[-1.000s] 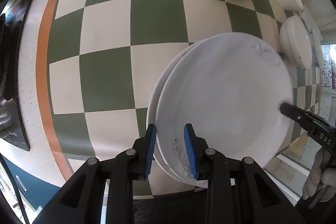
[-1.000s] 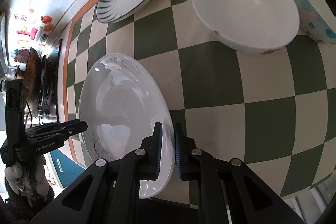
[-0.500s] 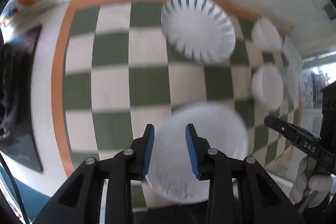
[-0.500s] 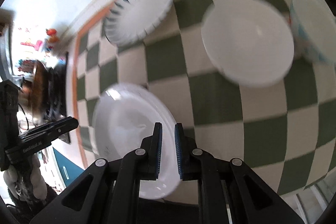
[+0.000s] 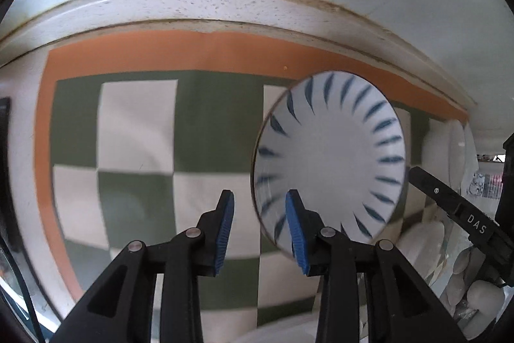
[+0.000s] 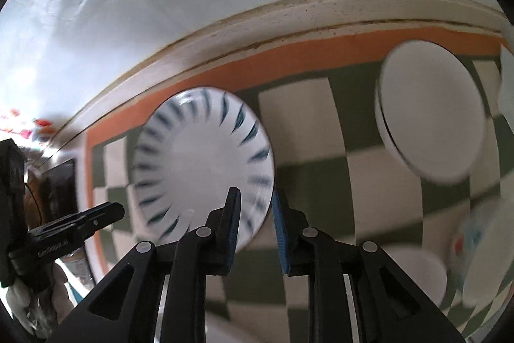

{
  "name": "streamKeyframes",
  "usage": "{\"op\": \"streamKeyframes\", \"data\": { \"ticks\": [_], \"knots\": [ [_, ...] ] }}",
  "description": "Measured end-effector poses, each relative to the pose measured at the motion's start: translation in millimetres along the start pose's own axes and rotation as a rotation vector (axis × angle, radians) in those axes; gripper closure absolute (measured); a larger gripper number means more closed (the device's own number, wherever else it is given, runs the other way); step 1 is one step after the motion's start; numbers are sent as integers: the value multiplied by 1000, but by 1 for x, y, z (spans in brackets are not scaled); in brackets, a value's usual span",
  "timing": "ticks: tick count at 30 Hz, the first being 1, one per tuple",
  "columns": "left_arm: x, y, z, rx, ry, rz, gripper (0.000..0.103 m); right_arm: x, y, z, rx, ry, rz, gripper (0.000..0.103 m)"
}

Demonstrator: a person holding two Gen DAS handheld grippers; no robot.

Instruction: Organize plates and bowls

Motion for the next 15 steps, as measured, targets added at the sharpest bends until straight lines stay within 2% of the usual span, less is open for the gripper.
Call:
{"op": "streamKeyframes", "data": {
  "ticks": [5,6,7,8,10,15],
  "knots": [
    [5,-16,8,15,-3,12,74,-7,-32,9,60,-36,18,80],
    [4,-17,9,9,-12,7,78,-8,-37,9,69,-34,14,80],
    [2,-17,10,5,-23,5,88,-8,-40,8,73,-30,16,80],
    [1,-17,9,-1,-36,11,90,-9,-42,7,75,-26,15,82],
    [1,-16,9,-14,-56,29,90,-8,-45,9,70,-14,17,91],
    [3,-12,6,-27,-57,41,90,-5,-44,8,49,39,-6,91]
  ]
}}
Point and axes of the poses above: each gripper's, at about its wrist camera, not at the fingertips, and y roughly against the way its jaws point, x to its left, z to its top, the point moved 10 cm from there along -y, roughly the way its jaws point, and after that the axes turned 11 degrees about -x, right-handed, at the moved point
